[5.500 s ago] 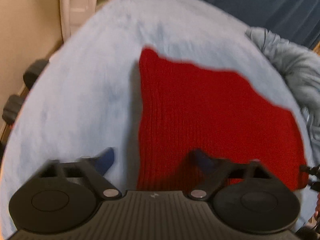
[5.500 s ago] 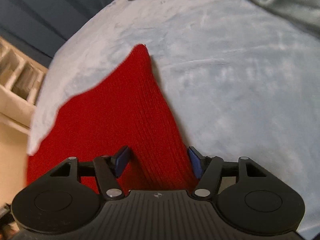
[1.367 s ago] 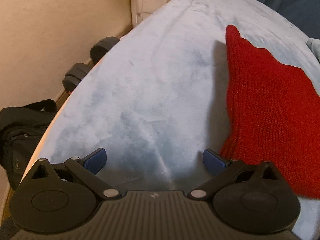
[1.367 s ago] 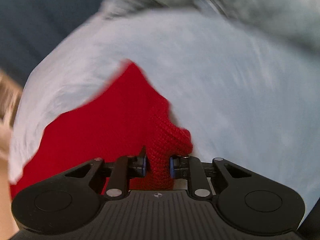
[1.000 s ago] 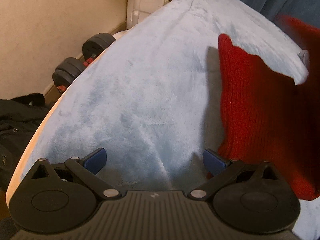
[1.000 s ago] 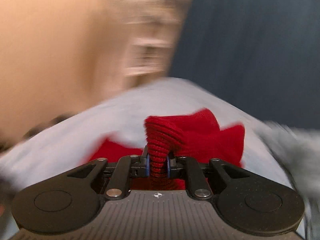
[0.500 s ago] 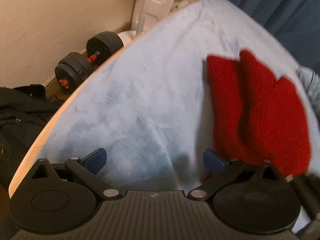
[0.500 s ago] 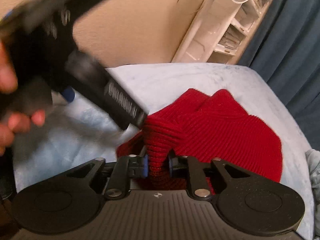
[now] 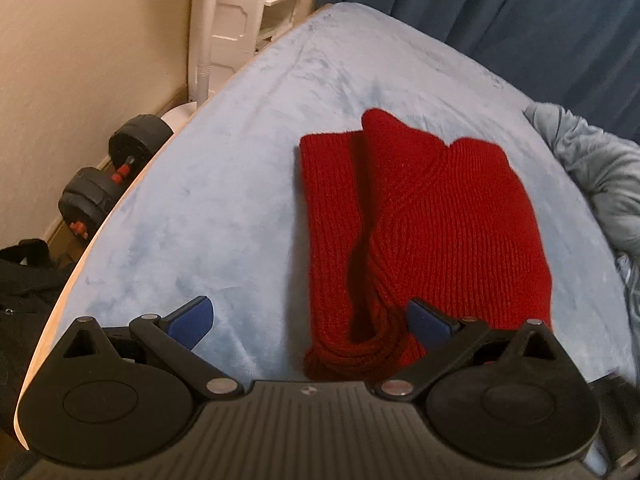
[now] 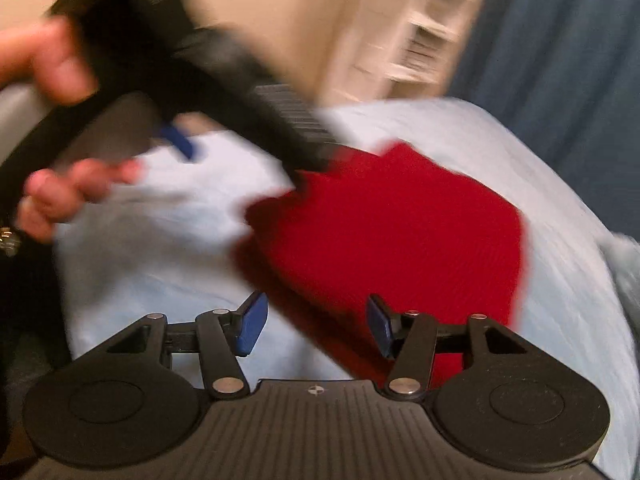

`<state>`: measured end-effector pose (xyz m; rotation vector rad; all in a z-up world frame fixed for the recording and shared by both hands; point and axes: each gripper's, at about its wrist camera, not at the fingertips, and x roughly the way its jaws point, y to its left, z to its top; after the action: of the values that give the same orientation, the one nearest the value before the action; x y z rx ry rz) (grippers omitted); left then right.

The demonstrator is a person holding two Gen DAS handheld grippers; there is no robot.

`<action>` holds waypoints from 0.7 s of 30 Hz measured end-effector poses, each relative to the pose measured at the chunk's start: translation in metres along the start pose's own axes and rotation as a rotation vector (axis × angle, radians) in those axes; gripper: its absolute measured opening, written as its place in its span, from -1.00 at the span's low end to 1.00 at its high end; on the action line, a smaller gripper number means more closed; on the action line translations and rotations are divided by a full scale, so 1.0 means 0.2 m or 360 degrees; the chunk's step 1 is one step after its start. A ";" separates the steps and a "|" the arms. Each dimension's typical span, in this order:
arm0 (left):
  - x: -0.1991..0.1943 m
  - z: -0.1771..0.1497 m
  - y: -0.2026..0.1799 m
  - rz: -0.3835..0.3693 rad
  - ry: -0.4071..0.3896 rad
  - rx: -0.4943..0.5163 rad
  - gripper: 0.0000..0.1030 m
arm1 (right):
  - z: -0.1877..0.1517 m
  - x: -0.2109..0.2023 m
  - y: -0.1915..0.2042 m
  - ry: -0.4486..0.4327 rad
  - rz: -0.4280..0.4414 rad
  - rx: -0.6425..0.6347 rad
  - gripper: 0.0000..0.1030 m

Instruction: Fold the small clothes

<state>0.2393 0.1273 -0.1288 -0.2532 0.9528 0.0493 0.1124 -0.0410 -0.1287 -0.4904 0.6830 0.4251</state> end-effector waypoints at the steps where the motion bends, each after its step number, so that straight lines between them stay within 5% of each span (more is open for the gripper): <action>1: 0.01 -0.01 -0.01 0.0005 -0.0001 0.0005 0.99 | 0.00 -0.02 -0.06 -0.0005 -0.0075 0.0072 0.10; 6: 0.07 -0.02 0.00 0.0046 0.0034 0.0056 0.99 | 0.05 0.03 -0.28 -0.0024 -0.0272 0.0306 0.15; 13: 0.12 -0.06 0.03 0.0087 0.0080 0.0078 1.00 | -0.01 0.23 -0.21 0.0117 -0.0231 0.0270 0.19; 21: 0.16 -0.09 0.06 0.0069 0.0104 0.0054 1.00 | -0.11 0.25 -0.14 0.0058 -0.0263 0.0203 0.21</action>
<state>0.2417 0.1322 -0.1674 -0.2038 1.0232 0.0650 0.1502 -0.0647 -0.1692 -0.4309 0.6942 0.2162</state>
